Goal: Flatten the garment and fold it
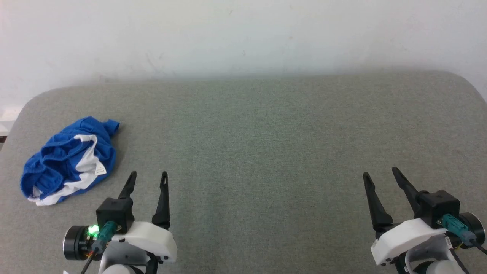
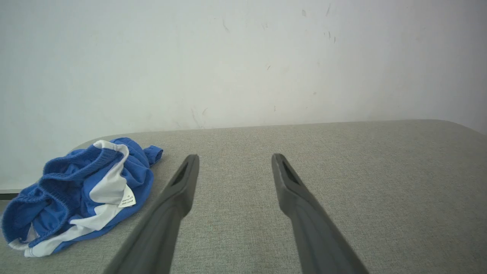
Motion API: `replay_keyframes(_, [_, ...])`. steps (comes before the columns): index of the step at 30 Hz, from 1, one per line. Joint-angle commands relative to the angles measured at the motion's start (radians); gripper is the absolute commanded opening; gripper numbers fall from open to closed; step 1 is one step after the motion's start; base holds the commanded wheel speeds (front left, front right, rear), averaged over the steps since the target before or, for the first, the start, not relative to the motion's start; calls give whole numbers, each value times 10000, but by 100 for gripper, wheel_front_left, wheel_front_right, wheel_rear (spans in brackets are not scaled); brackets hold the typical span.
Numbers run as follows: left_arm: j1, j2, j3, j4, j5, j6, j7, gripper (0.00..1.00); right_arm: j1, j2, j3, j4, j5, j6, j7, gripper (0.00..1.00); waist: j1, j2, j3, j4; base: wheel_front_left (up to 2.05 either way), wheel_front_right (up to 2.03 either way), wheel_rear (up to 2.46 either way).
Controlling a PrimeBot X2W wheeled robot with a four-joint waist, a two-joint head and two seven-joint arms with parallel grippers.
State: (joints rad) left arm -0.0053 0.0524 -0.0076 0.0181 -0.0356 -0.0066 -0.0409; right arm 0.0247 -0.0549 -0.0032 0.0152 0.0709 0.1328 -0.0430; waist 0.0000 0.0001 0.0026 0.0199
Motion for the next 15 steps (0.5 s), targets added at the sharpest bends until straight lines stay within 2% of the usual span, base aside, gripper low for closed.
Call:
replay_keyframes(1, [-1, -4, 5, 50, -65, 63, -111, 100, 75, 11, -22, 40, 115, -4, -91, 100, 0, -1, 5, 70, 0, 0, 0])
replay_keyframes(15, [25, -7, 63, 122, -282, 136, -403, 100, 131, 16, 99, 198, 485, -6, -384, 100, 0, -1, 15, 820, 0, 0, 0])
